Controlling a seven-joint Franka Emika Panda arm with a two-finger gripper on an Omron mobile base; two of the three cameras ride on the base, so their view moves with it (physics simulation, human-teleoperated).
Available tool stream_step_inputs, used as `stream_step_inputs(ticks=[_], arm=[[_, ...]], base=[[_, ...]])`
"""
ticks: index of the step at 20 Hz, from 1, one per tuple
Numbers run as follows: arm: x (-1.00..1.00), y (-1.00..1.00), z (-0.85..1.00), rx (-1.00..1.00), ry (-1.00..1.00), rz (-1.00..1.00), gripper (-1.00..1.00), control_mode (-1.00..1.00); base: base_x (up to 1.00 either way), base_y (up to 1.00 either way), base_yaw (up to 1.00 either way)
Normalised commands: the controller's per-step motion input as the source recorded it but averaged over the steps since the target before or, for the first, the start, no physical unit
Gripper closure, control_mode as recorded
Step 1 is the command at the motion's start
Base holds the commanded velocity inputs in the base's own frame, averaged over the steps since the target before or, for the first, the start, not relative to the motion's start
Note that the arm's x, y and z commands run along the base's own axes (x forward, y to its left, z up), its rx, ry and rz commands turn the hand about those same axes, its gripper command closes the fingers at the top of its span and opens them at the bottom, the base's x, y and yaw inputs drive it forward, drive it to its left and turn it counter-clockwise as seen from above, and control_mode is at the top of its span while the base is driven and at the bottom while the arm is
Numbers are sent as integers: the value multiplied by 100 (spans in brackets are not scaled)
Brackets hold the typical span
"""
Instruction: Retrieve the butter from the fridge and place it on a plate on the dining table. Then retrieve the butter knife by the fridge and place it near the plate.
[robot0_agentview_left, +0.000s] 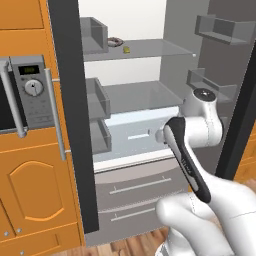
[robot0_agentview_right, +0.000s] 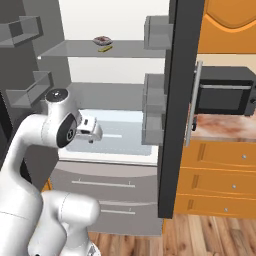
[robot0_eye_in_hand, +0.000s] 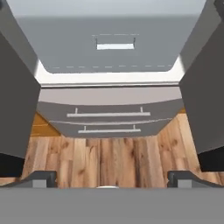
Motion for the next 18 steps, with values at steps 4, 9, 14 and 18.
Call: stream_step_inputs(ticks=[4, 9, 14, 18], arm=[[22, 11, 1, 0, 43, -8, -100, -100], [2, 17, -25, -3, 26, -26, -100, -100], [-47, 0, -34, -3, -5, -10, -100, -100], [-53, 0, -8, 0, -4, 0, -100, -100]], base=[[0, 0, 0], [0, 0, 0], [0, 0, 0], [0, 0, 0]])
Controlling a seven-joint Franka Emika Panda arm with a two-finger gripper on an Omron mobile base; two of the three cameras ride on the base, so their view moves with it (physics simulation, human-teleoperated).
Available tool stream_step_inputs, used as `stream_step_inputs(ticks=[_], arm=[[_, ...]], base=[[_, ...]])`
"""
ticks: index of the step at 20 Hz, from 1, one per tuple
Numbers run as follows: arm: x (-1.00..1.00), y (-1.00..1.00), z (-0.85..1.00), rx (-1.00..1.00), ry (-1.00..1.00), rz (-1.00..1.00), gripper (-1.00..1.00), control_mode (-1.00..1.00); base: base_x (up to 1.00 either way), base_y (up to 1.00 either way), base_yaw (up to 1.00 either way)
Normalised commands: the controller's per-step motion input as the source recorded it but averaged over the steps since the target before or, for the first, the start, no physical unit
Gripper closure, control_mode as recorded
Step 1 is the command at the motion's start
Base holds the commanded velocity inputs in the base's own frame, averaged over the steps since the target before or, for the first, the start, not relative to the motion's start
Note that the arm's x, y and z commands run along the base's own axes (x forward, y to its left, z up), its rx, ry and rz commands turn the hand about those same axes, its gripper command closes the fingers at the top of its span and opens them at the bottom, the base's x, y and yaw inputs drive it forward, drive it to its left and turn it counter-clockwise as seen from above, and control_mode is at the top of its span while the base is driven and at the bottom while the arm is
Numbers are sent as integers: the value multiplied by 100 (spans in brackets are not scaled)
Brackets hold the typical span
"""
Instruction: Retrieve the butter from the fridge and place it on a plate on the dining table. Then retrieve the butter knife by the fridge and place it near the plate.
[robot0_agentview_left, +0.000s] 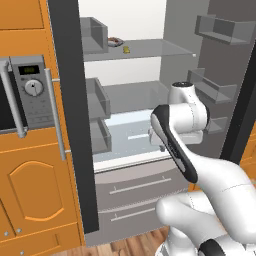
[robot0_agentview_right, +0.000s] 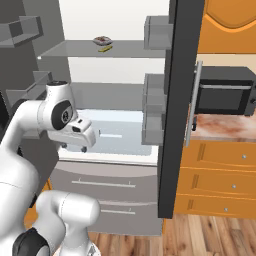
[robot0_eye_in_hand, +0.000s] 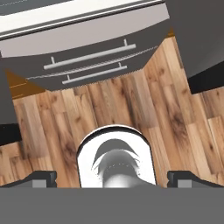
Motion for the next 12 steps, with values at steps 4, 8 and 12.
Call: stream_step_inputs(ticks=[4, 8, 12], arm=[[-47, 0, 0, 0, 0, 0, -100, -100], [-8, 3, 0, 0, -1, 0, -100, -100], [4, 0, 0, 0, 0, 0, -100, -100]], base=[[0, 0, 0], [0, 0, 0], [0, 0, 0]])
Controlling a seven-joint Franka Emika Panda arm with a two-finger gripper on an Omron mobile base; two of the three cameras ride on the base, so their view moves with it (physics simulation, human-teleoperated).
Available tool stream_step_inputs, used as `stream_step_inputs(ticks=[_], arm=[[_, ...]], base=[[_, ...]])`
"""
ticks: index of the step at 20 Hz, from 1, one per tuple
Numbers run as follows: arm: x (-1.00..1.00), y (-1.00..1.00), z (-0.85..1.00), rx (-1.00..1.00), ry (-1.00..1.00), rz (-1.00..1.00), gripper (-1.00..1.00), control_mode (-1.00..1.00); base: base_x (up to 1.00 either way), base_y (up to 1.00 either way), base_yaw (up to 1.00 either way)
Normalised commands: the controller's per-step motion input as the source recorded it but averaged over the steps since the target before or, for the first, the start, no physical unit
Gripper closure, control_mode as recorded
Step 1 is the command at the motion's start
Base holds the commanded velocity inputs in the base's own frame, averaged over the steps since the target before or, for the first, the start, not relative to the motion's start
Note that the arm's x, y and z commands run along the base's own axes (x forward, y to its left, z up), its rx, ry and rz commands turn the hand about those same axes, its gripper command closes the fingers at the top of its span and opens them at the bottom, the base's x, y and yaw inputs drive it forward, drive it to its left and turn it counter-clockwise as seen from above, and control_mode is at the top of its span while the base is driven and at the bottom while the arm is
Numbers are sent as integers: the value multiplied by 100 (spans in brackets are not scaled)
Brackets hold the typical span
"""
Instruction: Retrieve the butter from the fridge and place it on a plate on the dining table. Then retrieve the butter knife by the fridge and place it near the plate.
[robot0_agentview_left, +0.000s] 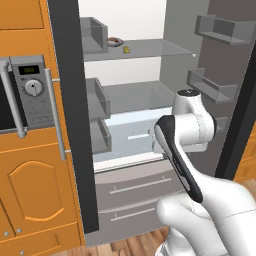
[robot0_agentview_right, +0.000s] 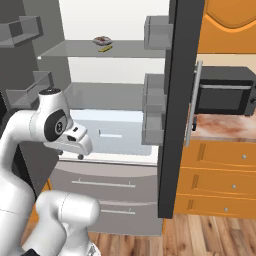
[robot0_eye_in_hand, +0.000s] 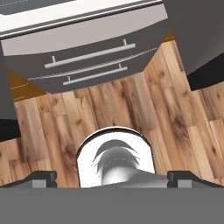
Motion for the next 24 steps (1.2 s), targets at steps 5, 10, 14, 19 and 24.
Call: stream_step_inputs(ticks=[5, 10, 14, 19, 24], arm=[[3, 0, -2, 0, -7, 0, -100, 100], [0, 0, 0, 0, 0, 0, -100, 100], [0, 0, 0, 0, 0, 0, -100, 100], [0, 0, 0, 0, 0, 0, -100, 100], [0, 0, 0, 0, 0, 0, -100, 100]], base=[[2, -1, 0], [31, -18, 12], [26, -61, 23], [2, -38, 8], [7, 4, -1]])
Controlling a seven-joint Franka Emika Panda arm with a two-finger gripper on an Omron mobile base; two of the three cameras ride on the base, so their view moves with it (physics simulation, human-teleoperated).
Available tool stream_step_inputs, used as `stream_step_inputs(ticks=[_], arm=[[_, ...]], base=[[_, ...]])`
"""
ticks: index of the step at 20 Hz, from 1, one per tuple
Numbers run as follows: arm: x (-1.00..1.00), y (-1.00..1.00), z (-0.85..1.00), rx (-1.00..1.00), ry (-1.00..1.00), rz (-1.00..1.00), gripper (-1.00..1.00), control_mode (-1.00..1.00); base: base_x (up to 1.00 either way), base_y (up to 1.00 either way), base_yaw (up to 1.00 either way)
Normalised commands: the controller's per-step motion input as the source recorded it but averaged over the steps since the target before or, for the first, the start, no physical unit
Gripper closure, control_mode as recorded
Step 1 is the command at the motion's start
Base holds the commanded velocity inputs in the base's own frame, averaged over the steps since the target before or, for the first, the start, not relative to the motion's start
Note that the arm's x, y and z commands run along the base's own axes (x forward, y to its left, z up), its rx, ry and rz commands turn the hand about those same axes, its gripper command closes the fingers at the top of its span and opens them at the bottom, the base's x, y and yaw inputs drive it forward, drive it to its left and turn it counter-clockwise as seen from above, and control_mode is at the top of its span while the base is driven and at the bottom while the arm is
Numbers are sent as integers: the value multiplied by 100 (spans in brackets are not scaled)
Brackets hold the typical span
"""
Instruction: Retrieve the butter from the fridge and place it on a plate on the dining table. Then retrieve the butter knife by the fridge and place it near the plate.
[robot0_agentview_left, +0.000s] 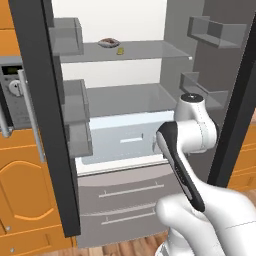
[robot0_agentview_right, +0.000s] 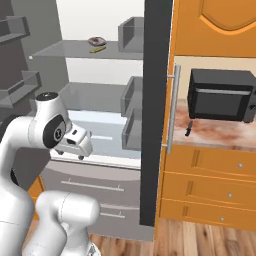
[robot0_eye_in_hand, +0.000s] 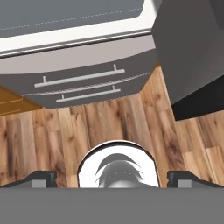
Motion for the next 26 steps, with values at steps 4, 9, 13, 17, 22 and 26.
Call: stream_step_inputs(ticks=[4, 9, 13, 17, 22, 26], arm=[[0, 0, 0, 0, 0, 0, -100, 100], [0, 0, 0, 0, 0, 0, -100, 100], [0, 0, 0, 0, 0, 0, -100, 100], [0, 0, 0, 0, 0, 0, -100, 100], [0, 0, 0, 0, 0, 0, -100, 100], [0, 0, 0, 0, 0, 0, -100, 100]], base=[[19, 42, -3], [17, 45, -5], [3, 4, 0], [34, -6, 0], [46, 0, 0], [48, 0, 0]])
